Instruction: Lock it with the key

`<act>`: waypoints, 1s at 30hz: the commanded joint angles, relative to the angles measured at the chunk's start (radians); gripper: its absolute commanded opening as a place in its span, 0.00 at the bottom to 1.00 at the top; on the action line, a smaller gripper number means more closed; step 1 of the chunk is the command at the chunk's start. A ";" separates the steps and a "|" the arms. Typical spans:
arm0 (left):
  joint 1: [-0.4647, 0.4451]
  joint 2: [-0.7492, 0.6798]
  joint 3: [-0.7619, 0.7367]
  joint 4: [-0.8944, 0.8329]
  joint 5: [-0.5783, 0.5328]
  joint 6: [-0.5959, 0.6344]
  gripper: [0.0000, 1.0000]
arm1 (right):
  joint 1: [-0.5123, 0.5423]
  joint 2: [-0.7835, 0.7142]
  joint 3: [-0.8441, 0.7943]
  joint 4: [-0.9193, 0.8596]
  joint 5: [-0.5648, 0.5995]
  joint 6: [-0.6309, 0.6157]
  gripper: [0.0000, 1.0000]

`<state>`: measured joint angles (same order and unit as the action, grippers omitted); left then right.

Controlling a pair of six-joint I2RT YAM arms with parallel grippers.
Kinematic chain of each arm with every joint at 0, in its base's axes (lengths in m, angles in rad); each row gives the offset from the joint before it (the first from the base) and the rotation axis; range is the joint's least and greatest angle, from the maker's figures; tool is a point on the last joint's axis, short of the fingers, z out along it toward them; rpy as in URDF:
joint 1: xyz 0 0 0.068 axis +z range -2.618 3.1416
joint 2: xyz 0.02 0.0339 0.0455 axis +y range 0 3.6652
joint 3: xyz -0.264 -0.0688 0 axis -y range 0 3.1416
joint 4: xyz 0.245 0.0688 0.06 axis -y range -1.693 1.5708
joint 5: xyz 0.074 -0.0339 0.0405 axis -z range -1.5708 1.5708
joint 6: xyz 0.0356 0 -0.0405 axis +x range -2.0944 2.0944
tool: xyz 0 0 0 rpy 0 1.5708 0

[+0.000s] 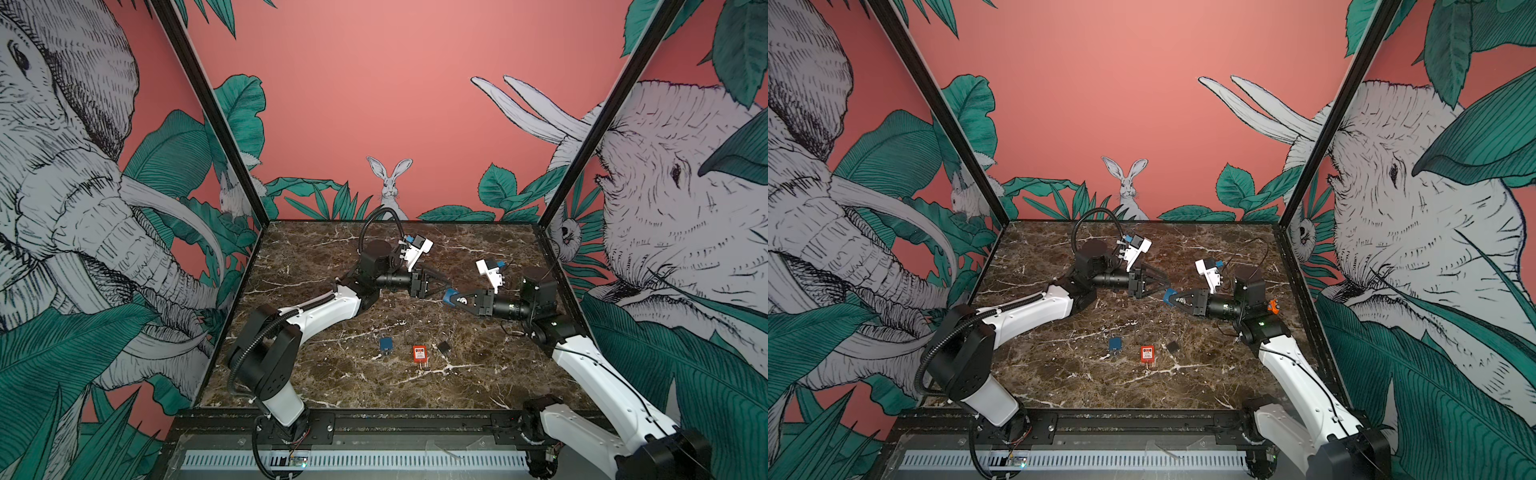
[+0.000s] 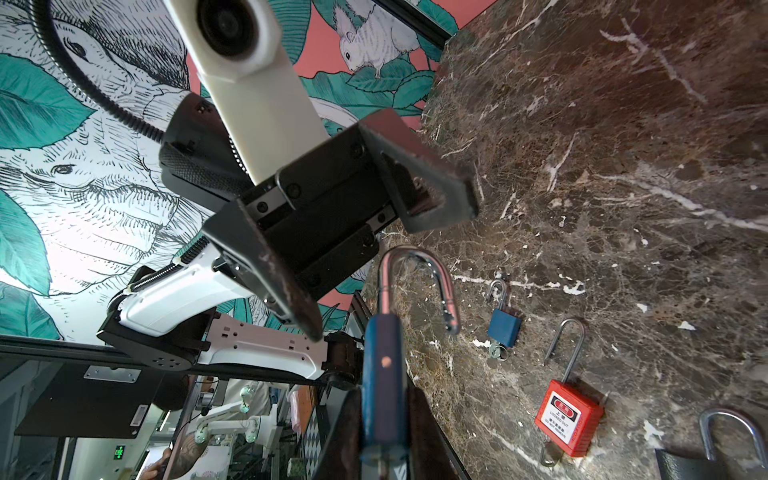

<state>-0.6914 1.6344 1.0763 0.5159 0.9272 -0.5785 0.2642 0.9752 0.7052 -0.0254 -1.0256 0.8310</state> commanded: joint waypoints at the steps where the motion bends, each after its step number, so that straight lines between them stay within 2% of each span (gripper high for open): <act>1: -0.003 -0.033 -0.013 0.059 0.023 -0.026 0.65 | -0.013 -0.022 -0.009 0.078 0.000 0.004 0.00; 4: -0.036 -0.041 -0.015 0.040 0.024 -0.016 0.63 | -0.019 -0.031 -0.008 0.047 0.022 -0.025 0.00; 13: -0.056 -0.063 -0.031 -0.019 0.013 0.011 0.52 | -0.027 -0.041 -0.038 0.053 0.029 -0.036 0.00; 16: -0.057 -0.069 -0.035 -0.026 0.005 0.011 0.45 | -0.029 -0.050 -0.039 0.042 0.026 -0.067 0.00; 19: -0.057 -0.079 -0.045 -0.031 0.005 0.011 0.41 | -0.029 -0.063 -0.024 -0.004 0.023 -0.122 0.00; 30: -0.057 -0.123 -0.088 -0.065 -0.004 0.021 0.35 | -0.031 -0.109 -0.013 -0.053 0.011 -0.172 0.00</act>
<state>-0.7444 1.5589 1.0058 0.4610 0.9150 -0.5743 0.2417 0.8841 0.6632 -0.0986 -1.0103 0.6872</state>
